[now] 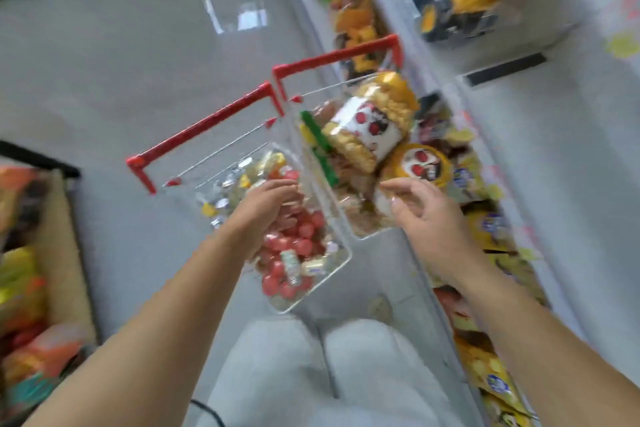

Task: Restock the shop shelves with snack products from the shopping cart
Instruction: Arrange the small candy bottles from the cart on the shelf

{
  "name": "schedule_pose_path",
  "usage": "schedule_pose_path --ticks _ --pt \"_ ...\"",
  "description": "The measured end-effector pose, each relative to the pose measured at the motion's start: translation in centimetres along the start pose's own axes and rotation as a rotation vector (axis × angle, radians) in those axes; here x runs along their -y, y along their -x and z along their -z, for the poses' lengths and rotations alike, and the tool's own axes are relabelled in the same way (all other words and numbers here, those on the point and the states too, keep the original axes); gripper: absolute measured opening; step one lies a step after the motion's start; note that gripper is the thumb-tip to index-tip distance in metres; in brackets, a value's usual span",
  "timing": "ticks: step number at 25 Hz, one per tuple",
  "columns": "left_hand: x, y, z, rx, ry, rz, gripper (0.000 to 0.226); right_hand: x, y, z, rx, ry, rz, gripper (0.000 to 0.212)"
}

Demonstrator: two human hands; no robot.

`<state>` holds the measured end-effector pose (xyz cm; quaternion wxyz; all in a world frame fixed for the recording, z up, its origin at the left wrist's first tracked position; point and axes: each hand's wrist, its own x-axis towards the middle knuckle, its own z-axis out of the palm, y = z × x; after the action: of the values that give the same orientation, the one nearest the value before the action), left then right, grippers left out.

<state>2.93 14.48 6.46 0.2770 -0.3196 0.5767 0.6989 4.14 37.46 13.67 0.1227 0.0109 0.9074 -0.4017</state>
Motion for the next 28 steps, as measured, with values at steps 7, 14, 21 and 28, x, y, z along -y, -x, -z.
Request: schedule_pose_path --ticks 7,14,21,28 --pt "8.4 -3.9 13.0 -0.282 0.178 0.238 0.019 -3.1 -9.5 -20.6 0.525 0.21 -0.33 0.037" --pt "12.4 -10.7 13.5 -0.324 0.374 0.287 0.015 -6.7 -17.2 -31.1 0.611 0.524 -0.184 0.086" --pt "15.7 -13.0 12.2 -0.288 0.5 0.369 0.02 -9.0 -18.2 -32.9 0.598 0.537 -0.22 0.053" --pt "15.5 -13.6 9.1 -0.115 0.694 0.364 0.036 -8.3 -15.0 -26.8 0.645 -0.38 -0.586 0.044"
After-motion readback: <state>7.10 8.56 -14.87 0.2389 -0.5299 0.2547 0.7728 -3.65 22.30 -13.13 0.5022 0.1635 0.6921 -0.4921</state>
